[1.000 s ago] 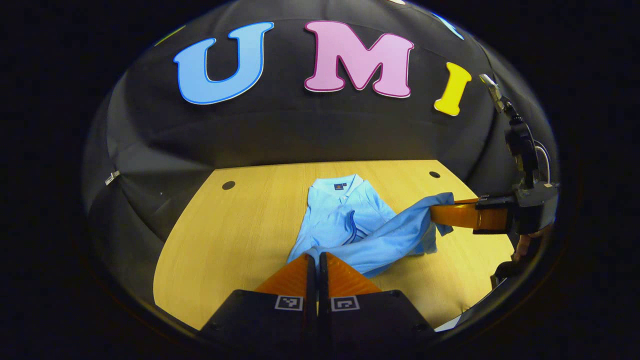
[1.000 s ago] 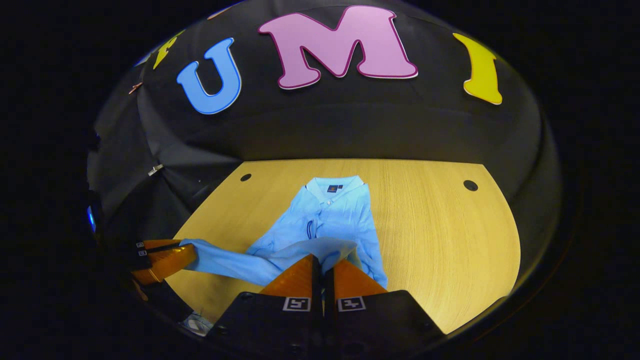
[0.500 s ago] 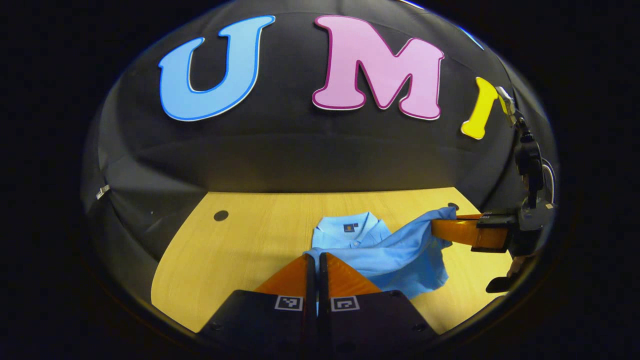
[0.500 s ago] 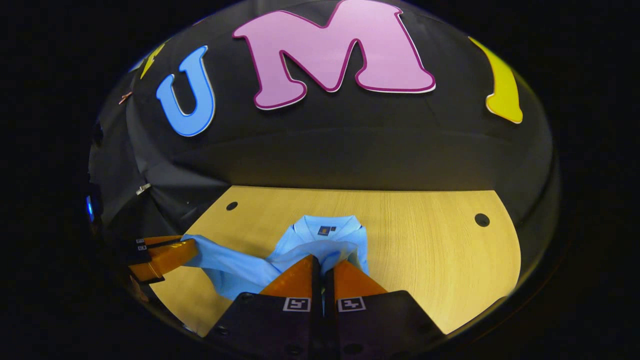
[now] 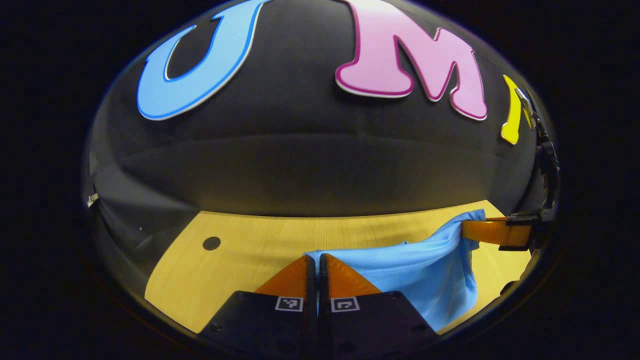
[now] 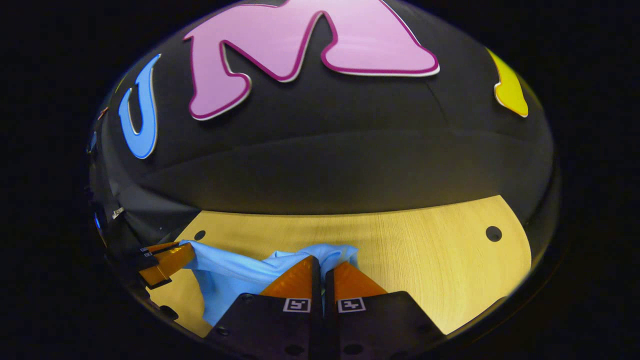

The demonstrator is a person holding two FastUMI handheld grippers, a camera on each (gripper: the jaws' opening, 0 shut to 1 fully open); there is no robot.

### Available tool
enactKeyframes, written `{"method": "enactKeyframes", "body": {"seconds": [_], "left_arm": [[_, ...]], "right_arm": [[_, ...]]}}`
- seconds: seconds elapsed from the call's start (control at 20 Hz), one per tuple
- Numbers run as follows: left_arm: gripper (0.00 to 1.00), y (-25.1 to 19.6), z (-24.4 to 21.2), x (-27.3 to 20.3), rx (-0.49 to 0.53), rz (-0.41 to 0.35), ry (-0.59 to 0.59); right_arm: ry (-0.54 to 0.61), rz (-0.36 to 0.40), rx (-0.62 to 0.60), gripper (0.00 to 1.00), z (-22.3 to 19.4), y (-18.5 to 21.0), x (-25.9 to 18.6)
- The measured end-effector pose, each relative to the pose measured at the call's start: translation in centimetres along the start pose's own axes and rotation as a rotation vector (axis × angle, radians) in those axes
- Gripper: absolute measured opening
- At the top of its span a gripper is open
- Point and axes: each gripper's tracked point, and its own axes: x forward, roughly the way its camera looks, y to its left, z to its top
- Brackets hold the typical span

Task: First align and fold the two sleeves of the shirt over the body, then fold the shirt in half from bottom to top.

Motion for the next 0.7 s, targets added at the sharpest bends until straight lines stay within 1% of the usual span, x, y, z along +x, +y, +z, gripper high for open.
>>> {"method": "enactKeyframes", "body": {"seconds": [0.1, 0.2, 0.35, 0.4, 0.45, 0.5, 0.55, 0.6, 0.65, 0.7], "left_arm": [[0.06, 0.6, -0.7, 3.1, -0.033, 0.003, 0.005], [0.06, 0.9, -2.3, 5.6, -0.029, 0.008, 0.033], [0.06, 0.5, -3.0, 7.9, 0.001, -0.003, 0.036], [0.06, 0.4, -3.3, 8.3, 0.01, -0.003, 0.039], [0.06, 0.6, -3.4, 8.4, 0.018, 0.016, 0.04], [0.11, 1.3, -3.6, 8.8, 0.031, 0.047, 0.031], [0.14, 1.4, -3.3, 8.8, 0.028, 0.055, 0.019], [0.19, 1.0, -2.9, 8.4, 0.014, 0.044, 0.006], [0.39, 0.6, -2.5, 7.9, -0.004, 0.027, -0.009], [0.58, 0.2, -1.8, 7.5, -0.019, 0.009, -0.019]], "right_arm": [[0.011, -0.024, -0.013, 0.05, -0.7, -0.9, 1.9], [0.031, -0.036, -0.006, 0.05, -1.6, -1.7, 3.8], [0.058, -0.069, 0.027, 0.06, -2.9, -2.4, 6.0], [0.06, -0.078, 0.02, 0.03, -3.2, -2.5, 6.3], [0.066, -0.083, 0.01, 0.04, -3.6, -2.5, 6.5], [0.077, -0.089, -0.006, 0.12, -3.9, -2.5, 6.4], [0.087, -0.094, -0.024, 0.14, -4.5, -2.7, 6.4], [0.098, -0.099, -0.039, 0.14, -4.9, -2.9, 6.3], [0.106, -0.091, -0.043, 0.18, -4.9, -2.7, 5.8], [0.105, -0.08, -0.037, 0.45, -4.9, -2.2, 5.3]]}}
